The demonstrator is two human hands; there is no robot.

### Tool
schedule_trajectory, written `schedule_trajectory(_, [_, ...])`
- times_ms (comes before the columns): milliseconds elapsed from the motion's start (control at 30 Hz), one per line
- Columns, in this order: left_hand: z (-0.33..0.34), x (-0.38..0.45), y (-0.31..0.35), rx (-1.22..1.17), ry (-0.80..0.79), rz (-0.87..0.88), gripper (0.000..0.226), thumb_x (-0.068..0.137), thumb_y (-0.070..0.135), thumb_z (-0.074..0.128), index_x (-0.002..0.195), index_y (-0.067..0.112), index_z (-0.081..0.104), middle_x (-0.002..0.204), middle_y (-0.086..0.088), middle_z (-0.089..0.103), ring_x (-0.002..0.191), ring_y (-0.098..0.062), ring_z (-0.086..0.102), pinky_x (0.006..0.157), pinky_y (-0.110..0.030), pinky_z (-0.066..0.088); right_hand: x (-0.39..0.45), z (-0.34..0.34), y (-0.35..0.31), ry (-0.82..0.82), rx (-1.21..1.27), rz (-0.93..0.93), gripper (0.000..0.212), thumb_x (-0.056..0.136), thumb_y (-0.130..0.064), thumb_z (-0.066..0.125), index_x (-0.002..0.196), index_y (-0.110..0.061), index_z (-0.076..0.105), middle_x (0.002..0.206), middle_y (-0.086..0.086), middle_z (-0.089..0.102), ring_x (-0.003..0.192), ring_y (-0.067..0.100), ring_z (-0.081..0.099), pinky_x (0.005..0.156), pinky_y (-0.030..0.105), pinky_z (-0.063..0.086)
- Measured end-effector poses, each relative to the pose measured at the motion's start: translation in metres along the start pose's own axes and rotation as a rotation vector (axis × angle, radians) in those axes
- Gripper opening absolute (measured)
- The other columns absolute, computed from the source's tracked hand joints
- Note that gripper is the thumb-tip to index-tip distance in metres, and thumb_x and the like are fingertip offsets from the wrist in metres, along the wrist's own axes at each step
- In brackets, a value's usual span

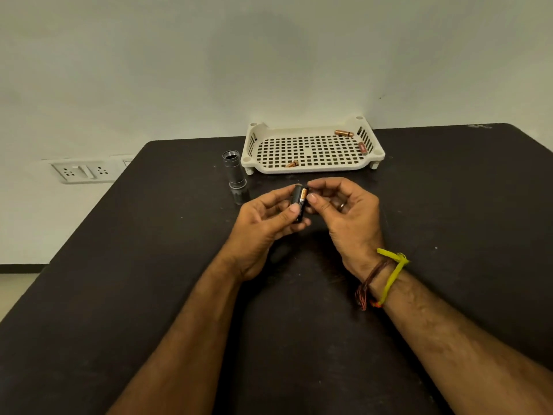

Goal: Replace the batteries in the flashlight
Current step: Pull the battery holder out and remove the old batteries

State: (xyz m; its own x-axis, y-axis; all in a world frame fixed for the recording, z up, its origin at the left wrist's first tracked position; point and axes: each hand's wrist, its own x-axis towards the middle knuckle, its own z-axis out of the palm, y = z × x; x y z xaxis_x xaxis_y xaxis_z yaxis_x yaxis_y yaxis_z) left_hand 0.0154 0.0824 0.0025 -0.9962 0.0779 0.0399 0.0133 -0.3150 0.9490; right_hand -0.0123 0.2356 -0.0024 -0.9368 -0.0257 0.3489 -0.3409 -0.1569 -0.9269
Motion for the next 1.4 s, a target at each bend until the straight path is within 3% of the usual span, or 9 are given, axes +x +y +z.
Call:
schedule_trajectory(100, [0.0,-0.001,0.001,0.009,-0.033,0.011,0.039,0.094,-0.004,0.058,0.132,0.001,0.058,0.112,-0.022,0.065,0.086,-0.021,0.073,0.079,-0.028,0.059,-0.002,-0.002,-0.003,-0.002,-0.081,-0.065,0.026,0.086,0.002,0.073,0.091,-0.024,0.073,0.086,-0.01,0.077,0.077,0.004,0.072,0.07,0.016,0.056])
schedule_trajectory(333, [0.0,-0.002,0.001,0.003,-0.028,0.033,0.033,0.095,0.003,0.058,0.128,0.001,0.061,0.107,-0.014,0.071,0.085,-0.022,0.074,0.075,-0.028,0.059,-0.006,-0.005,-0.004,-0.053,-0.263,-0.202,0.015,0.086,-0.003,0.074,0.098,-0.012,0.073,0.093,-0.004,0.075,0.09,0.013,0.073,0.081,0.03,0.06])
schedule_trajectory(567, [0.0,-0.001,0.001,0.082,-0.033,0.07,0.043,0.089,0.005,0.066,0.132,0.008,0.061,0.108,-0.024,0.059,0.085,-0.024,0.071,0.081,-0.034,0.06,-0.006,-0.005,-0.007,-0.07,-0.391,-0.311,0.014,0.089,-0.002,0.071,0.101,-0.009,0.072,0.095,-0.006,0.073,0.092,0.01,0.072,0.082,0.03,0.06])
schedule_trajectory(767, [0.001,0.0,-0.001,0.125,0.01,0.122,0.04,0.088,0.004,0.07,0.127,0.01,0.065,0.092,-0.017,0.067,0.081,-0.024,0.072,0.076,-0.034,0.061,-0.005,-0.005,-0.004,-0.081,-0.368,-0.289,0.012,0.089,-0.001,0.07,0.099,-0.008,0.071,0.093,-0.003,0.073,0.09,0.014,0.072,0.082,0.038,0.061])
schedule_trajectory(1033, [0.005,-0.002,-0.003,0.196,0.051,0.134,0.035,0.085,0.0,0.072,0.12,0.008,0.068,0.081,-0.009,0.065,0.076,-0.026,0.072,0.073,-0.038,0.063,0.001,-0.008,-0.005,-0.229,-0.474,-0.187,0.009,0.096,-0.011,0.061,0.094,-0.018,0.055,0.082,-0.009,0.059,0.075,0.007,0.059,0.068,0.028,0.053])
schedule_trajectory(1200, [0.004,0.001,-0.003,0.153,0.114,0.126,0.033,0.087,-0.002,0.069,0.119,0.007,0.066,0.081,-0.006,0.063,0.079,-0.024,0.074,0.071,-0.034,0.063,-0.005,-0.008,-0.008,-0.185,-0.434,-0.195,0.012,0.094,-0.012,0.065,0.092,-0.016,0.054,0.082,-0.005,0.06,0.076,0.014,0.061,0.069,0.035,0.056])
schedule_trajectory(1300, [0.004,0.002,-0.004,0.157,0.115,0.126,0.034,0.088,-0.001,0.069,0.12,0.008,0.065,0.077,0.002,0.067,0.08,-0.018,0.074,0.071,-0.032,0.062,-0.01,-0.006,-0.009,-0.147,-0.378,-0.2,0.02,0.086,-0.01,0.076,0.094,-0.015,0.058,0.085,-0.007,0.065,0.08,0.01,0.067,0.071,0.023,0.058])
schedule_trajectory(1400, [0.004,0.002,-0.004,0.136,0.128,0.118,0.033,0.089,0.0,0.068,0.121,0.009,0.065,0.082,-0.004,0.069,0.082,-0.02,0.074,0.071,-0.032,0.062,-0.01,-0.003,-0.01,-0.073,-0.291,-0.151,0.025,0.082,-0.005,0.078,0.096,-0.016,0.061,0.089,-0.007,0.07,0.082,0.008,0.07,0.074,0.016,0.055])
